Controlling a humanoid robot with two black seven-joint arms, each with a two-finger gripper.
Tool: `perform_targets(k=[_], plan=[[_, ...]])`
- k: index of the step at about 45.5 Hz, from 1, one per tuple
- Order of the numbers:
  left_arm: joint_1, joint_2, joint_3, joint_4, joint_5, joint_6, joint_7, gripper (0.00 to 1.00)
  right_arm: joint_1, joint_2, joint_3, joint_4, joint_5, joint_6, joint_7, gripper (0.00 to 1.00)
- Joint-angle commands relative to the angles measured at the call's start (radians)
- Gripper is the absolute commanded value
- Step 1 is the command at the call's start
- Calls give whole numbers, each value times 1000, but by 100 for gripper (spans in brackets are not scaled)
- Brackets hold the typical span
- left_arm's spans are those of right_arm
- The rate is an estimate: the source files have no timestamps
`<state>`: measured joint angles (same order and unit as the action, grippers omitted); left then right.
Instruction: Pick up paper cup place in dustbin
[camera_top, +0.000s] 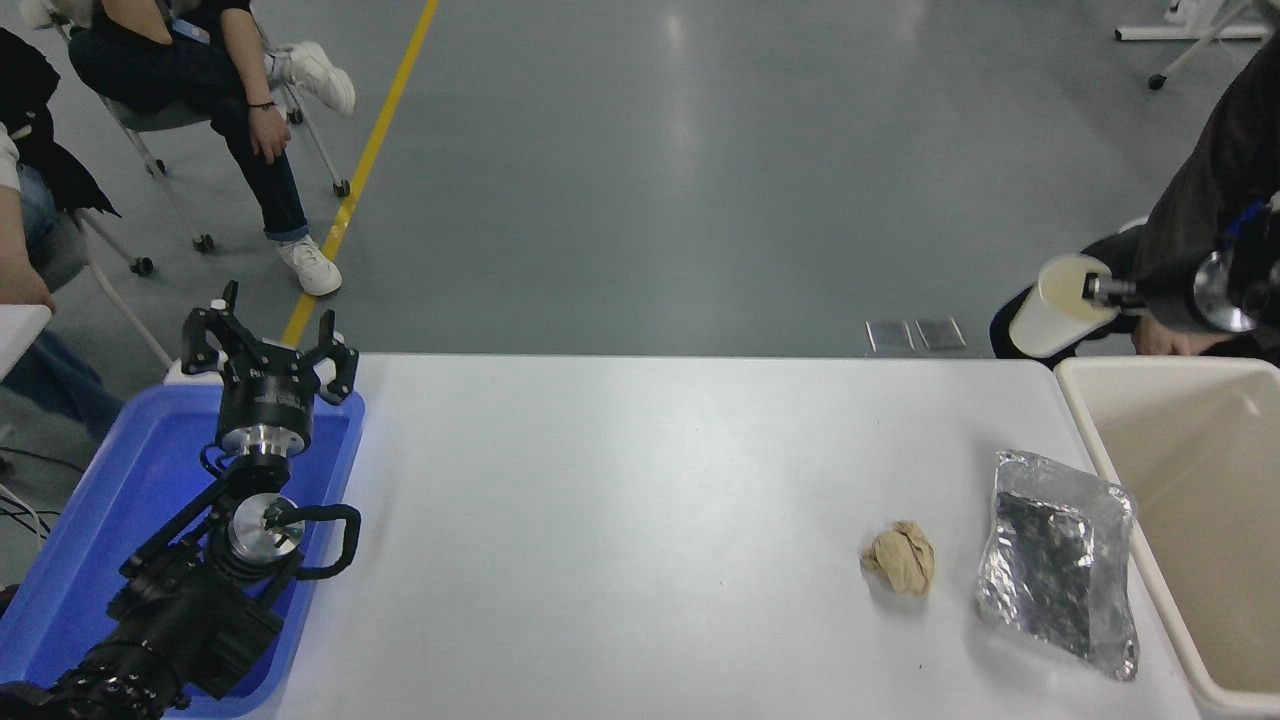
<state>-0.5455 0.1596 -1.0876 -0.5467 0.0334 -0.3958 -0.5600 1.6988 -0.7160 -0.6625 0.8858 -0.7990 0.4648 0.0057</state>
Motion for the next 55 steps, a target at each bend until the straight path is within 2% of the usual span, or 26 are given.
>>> perform_targets(k=[1, 19, 29, 39, 47, 55], plan=[[1, 0, -2, 1, 0, 0, 0, 99, 288, -2, -146, 130, 0, 143, 0, 0], [1, 1, -2, 1, 0, 0, 0, 99, 387, 32, -267, 226, 0, 149, 0, 0], [2, 1, -2, -1, 0, 0, 0, 99, 332, -2, -292, 200, -17, 138, -6, 0], [2, 1, -2, -1, 0, 0, 0, 99, 107, -114, -289, -22, -48, 95, 10, 0], [1, 0, 0, 1, -1, 0, -1, 99, -129, -128, -244, -237, -46, 15, 73, 0], [1, 0, 0, -1, -1, 0, -1, 99, -433, -126, -56, -431, -46, -80, 96, 0]])
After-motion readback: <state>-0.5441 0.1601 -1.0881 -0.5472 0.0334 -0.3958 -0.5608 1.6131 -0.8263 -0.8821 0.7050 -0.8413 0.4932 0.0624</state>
